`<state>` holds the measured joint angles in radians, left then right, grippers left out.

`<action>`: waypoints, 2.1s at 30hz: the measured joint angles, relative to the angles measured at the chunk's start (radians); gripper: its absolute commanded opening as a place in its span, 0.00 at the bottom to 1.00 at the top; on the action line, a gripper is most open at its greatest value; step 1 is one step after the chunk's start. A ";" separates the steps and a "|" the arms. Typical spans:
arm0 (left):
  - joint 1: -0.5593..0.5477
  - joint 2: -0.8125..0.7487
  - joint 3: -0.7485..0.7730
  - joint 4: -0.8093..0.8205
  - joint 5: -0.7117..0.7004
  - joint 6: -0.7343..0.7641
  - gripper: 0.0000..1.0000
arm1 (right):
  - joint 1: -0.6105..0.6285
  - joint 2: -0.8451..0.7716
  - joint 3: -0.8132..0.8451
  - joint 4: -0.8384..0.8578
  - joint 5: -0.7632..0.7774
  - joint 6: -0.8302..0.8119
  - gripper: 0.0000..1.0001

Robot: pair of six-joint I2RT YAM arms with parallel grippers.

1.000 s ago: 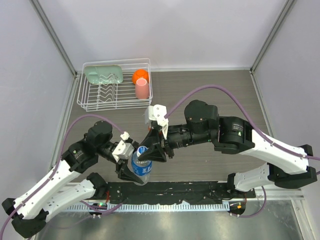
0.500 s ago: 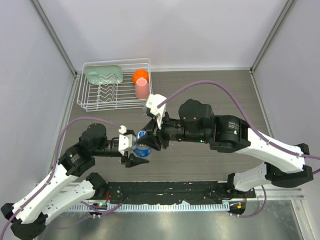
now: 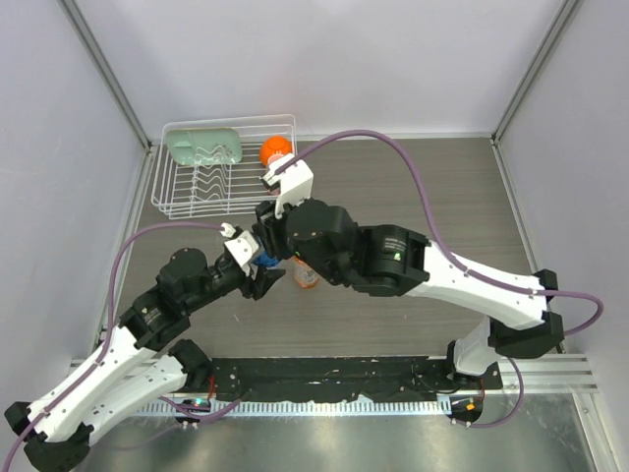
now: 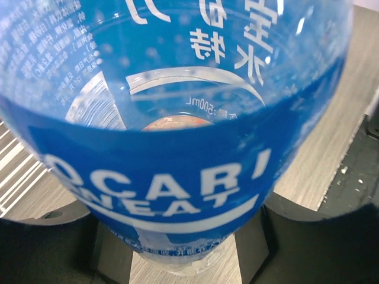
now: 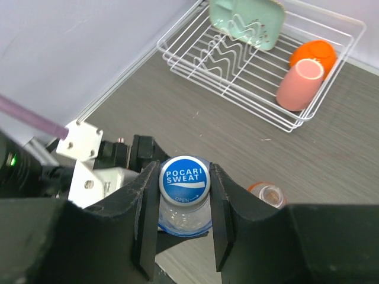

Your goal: Screw on the bottle caps

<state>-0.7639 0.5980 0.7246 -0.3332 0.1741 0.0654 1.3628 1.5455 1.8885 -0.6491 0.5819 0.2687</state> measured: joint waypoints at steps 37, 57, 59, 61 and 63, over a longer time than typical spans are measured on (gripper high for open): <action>0.007 -0.062 -0.005 0.019 0.352 -0.141 0.25 | 0.037 -0.180 -0.147 0.143 -0.306 -0.138 0.50; 0.008 -0.054 0.011 -0.032 0.378 -0.137 0.03 | 0.029 -0.173 -0.148 0.114 -0.364 -0.163 0.56; 0.008 -0.055 0.012 -0.036 0.384 -0.137 0.01 | 0.029 -0.177 -0.156 0.117 -0.369 -0.166 0.54; 0.008 -0.055 0.012 -0.039 0.390 -0.137 0.00 | 0.029 -0.182 -0.163 0.118 -0.372 -0.169 0.54; 0.008 -0.054 0.012 -0.040 0.399 -0.138 0.00 | 0.029 -0.187 -0.175 0.121 -0.372 -0.173 0.54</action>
<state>-0.7559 0.5438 0.7368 -0.3729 0.5732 -0.0731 1.3918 1.3590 1.7134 -0.5278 0.2104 0.0956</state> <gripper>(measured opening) 0.600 0.544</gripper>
